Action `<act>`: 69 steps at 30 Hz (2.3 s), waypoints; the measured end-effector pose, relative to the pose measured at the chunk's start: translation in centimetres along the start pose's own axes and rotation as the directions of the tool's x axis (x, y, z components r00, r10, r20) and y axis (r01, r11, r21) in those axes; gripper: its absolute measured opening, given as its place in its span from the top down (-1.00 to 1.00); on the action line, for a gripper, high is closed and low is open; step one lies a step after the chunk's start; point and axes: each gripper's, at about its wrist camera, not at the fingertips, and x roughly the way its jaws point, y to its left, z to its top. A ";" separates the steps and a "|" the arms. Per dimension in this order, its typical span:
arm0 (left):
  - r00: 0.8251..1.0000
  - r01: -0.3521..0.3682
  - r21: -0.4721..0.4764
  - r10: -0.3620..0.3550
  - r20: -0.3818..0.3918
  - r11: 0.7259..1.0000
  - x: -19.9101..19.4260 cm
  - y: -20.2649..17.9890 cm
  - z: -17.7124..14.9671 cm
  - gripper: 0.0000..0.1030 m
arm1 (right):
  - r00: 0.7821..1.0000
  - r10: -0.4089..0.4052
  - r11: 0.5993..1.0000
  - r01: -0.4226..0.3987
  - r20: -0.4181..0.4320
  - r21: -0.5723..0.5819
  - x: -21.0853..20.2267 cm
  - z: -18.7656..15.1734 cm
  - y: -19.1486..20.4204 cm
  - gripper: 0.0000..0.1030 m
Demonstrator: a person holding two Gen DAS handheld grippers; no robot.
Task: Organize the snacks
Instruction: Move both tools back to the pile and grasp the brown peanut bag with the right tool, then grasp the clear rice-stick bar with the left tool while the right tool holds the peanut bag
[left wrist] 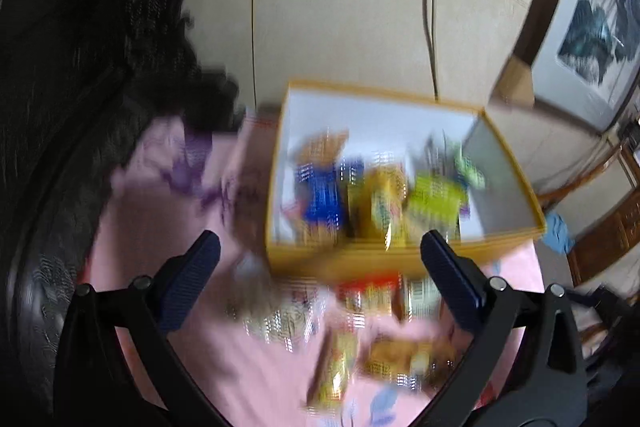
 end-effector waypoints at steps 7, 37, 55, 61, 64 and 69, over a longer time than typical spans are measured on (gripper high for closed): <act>0.994 -0.011 -0.022 0.008 -0.109 1.000 0.0 0.7 -6.6 -0.96 | 0.996 0.003 0.997 -0.010 -0.094 -0.073 5.4 -4.8 4.0 -0.86; 0.948 -0.045 0.094 0.072 -0.310 0.995 5.9 -0.3 -14.5 -0.96 | 0.993 -0.029 0.994 0.017 -0.118 -0.105 7.8 -6.4 4.7 0.18; 0.956 -0.050 0.182 0.100 -0.276 0.982 9.3 -2.7 -13.3 0.46 | 0.990 -0.062 0.994 0.049 -0.128 -0.101 8.5 -5.8 5.5 0.17; 0.958 -0.043 0.163 0.087 -0.275 0.986 8.6 -2.9 -13.6 0.46 | 0.992 -0.058 0.996 0.050 -0.113 -0.078 8.3 -6.0 5.3 0.23; 0.964 -0.024 0.124 0.056 -0.260 0.992 7.1 -2.2 -13.7 0.46 | 0.994 -0.051 0.997 0.045 -0.097 -0.061 7.6 -6.3 4.8 0.24; 0.975 0.017 0.047 -0.007 -0.222 0.999 3.3 -1.4 -14.1 0.46 | 0.998 -0.043 0.998 0.041 -0.051 -0.058 5.4 -6.3 4.6 0.24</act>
